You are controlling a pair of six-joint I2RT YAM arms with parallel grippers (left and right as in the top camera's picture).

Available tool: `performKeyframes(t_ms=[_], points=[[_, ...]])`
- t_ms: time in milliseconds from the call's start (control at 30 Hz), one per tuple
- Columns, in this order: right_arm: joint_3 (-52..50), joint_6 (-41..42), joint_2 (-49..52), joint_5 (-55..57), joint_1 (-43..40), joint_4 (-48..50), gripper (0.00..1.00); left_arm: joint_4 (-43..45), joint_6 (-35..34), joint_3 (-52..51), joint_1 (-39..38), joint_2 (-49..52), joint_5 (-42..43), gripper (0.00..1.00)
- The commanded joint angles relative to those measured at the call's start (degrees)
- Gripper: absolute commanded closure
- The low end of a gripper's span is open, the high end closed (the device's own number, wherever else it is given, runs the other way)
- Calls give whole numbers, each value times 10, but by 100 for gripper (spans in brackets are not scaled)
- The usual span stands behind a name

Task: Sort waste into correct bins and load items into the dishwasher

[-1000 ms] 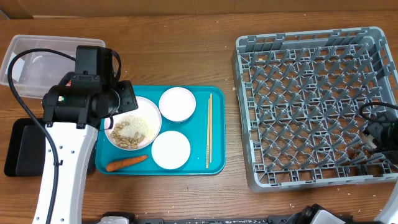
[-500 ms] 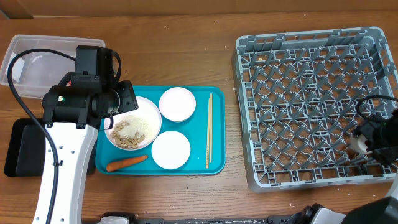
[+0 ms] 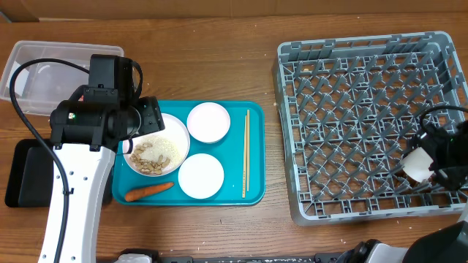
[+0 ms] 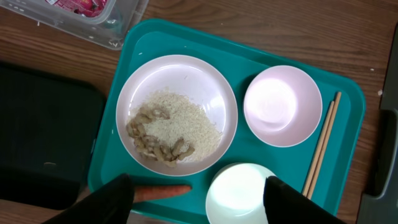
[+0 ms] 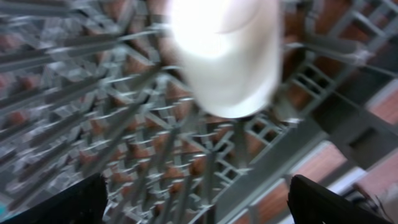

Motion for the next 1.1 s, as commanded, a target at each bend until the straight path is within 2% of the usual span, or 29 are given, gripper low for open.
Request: performKeyframes(t_ms=[0,133,433,667,767,933,1067], points=[[62,-56,-29,-108,33,2,6,-3,10,8,2,-3,-11,28],[115,-121,-47,-209,114,4,7,-8,10,8,2,-2,-11,23],[131,-124,-36,-211,379,34,10,-25,10,4,2,-2,-11,21],[129,-5,31,-105,563,57,15,-25,10,2,2,-2,-11,22],[128,41,72,-66,615,64,21,-25,10,2,2,-2,-11,22],[124,97,150,-56,668,89,36,-26,10,2,2,-2,-11,22],[124,131,210,-38,685,107,38,-26,10,2,2,-2,-11,22]])
